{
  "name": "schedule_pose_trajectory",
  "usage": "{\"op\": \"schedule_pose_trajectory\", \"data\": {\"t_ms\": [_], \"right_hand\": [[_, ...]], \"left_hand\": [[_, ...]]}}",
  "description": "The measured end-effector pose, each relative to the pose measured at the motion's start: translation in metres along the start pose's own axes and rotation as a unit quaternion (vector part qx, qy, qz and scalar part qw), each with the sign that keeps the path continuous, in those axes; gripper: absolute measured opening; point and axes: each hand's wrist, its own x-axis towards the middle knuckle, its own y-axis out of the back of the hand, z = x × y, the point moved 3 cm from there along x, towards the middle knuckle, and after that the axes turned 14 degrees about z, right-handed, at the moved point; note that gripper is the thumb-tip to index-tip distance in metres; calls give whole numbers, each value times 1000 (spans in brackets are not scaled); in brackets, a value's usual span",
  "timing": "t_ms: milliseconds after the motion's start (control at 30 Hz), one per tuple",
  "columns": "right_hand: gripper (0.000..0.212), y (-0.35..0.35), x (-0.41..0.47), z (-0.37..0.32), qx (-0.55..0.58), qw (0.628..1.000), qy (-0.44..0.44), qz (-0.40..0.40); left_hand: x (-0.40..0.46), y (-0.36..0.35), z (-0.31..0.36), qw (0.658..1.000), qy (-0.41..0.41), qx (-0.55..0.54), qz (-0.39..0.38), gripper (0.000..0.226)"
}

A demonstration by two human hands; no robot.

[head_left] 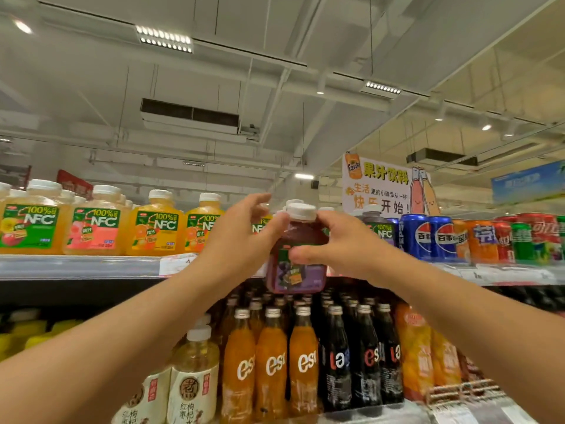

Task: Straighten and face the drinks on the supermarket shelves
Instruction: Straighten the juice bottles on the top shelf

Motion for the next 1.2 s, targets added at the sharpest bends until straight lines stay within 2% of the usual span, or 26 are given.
{"op": "schedule_pose_trajectory", "data": {"t_ms": [33, 100, 133, 200, 400, 500, 733, 967, 1033, 1100, 1200], "right_hand": [[39, 16, 3, 6, -8, 1000, -6, 12], [37, 47, 13, 17, -24, 999, -23, 43], [37, 62, 19, 23, -41, 997, -26, 63], [39, 85, 31, 36, -79, 992, -24, 91], [40, 97, 68, 75, -138, 984, -46, 103], [33, 84, 84, 92, -161, 981, -66, 82], [31, 54, 101, 119, -196, 976, -92, 25], [38, 41, 91, 117, -339, 939, -24, 55], [51, 37, 82, 117, -335, 940, -16, 61], [74, 32, 73, 117, -343, 937, -8, 72], [83, 27, 68, 119, -341, 935, 0, 92]], "left_hand": [[-2, 2, -6, 994, -60, 90, -17, 49], [-10, 2, -22, 934, -177, 302, -74, 50], [-15, 1, -32, 899, -212, 369, -107, 51], [-26, -3, -46, 865, -226, 422, -149, 48], [-25, -7, -47, 858, -230, 434, -146, 38], [-21, -9, -46, 858, -214, 441, -152, 35], [-22, -8, -52, 864, -196, 439, -146, 38], [-25, -9, -53, 871, -199, 432, -124, 39], [-26, -9, -53, 873, -196, 430, -118, 39], [-27, -9, -53, 873, -195, 432, -112, 39], [-31, -8, -54, 877, -182, 431, -105, 42]]}}
